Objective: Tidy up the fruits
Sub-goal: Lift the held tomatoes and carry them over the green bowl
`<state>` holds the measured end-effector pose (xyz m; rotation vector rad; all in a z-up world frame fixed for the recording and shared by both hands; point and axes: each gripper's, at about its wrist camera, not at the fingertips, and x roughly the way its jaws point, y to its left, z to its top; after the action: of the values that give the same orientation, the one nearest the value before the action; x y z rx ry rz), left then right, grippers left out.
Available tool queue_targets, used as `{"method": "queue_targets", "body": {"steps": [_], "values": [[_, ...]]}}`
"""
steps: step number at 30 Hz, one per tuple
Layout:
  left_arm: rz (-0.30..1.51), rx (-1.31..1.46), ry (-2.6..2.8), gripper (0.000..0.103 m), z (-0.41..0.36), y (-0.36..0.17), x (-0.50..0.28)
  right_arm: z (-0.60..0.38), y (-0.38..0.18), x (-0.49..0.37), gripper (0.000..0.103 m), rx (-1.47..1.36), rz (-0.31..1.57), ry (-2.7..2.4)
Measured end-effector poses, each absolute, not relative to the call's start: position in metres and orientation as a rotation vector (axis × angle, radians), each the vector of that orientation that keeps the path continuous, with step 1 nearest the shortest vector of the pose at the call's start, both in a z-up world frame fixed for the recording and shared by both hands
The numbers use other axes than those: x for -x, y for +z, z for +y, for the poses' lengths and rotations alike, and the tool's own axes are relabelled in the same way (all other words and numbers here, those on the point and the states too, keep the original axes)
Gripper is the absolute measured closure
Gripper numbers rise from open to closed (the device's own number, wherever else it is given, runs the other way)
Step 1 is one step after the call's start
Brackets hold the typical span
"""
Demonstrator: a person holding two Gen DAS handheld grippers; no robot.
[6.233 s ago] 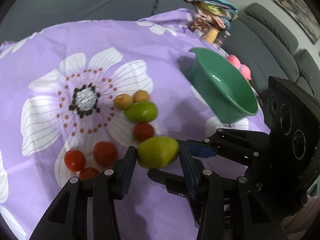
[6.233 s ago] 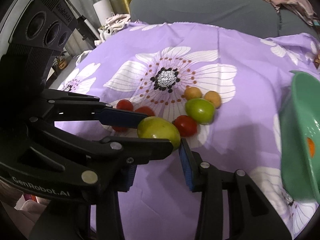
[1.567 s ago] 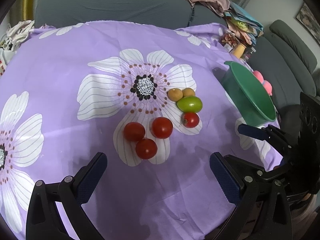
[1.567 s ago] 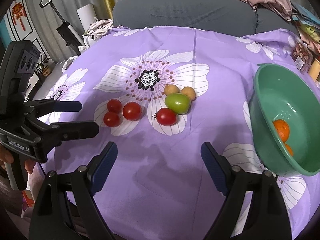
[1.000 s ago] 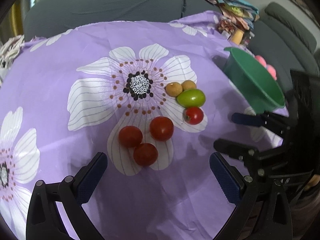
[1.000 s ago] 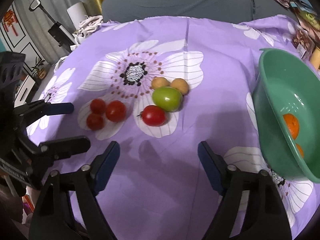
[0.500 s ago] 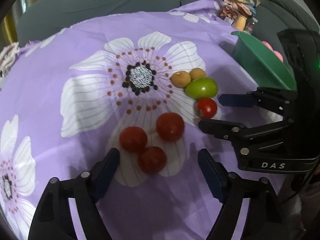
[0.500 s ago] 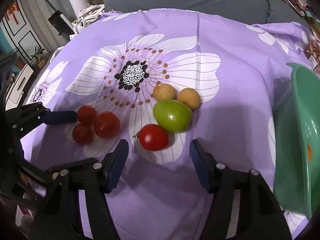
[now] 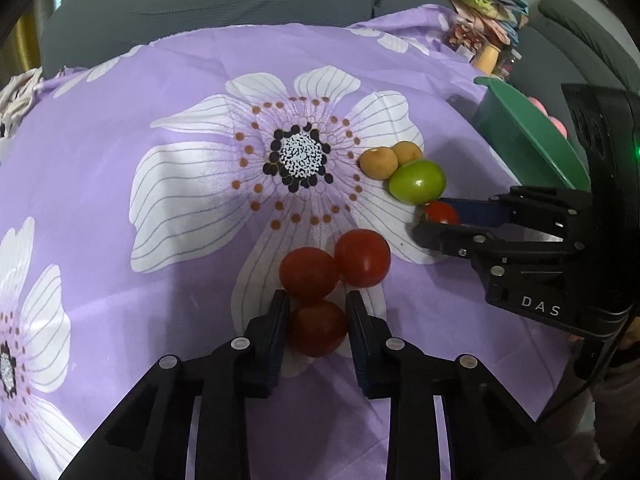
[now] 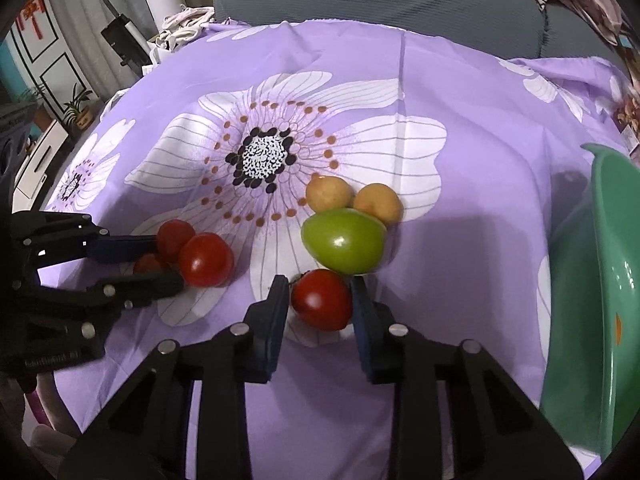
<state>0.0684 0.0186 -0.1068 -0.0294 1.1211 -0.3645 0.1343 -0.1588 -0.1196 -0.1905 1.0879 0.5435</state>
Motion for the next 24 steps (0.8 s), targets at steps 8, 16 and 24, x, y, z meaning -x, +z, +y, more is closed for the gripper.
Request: {"method": "queue_targets", "body": {"steps": [8, 16, 24], "values": [[1.108, 0.1, -0.394, 0.074, 0.025, -0.096, -0.054, -0.181, -0.098, -0.11, 0.079, 0.104, 1.039, 0.55], [1.105, 0.109, -0.408, 0.074, 0.014, -0.089, -0.05, -0.194, -0.096, -0.098, 0.068, 0.077, 1.025, 0.544], [1.111, 0.117, -0.404, 0.074, 0.015, -0.09, -0.042, -0.175, -0.119, -0.105, 0.063, 0.148, 1.086, 0.577]]}}
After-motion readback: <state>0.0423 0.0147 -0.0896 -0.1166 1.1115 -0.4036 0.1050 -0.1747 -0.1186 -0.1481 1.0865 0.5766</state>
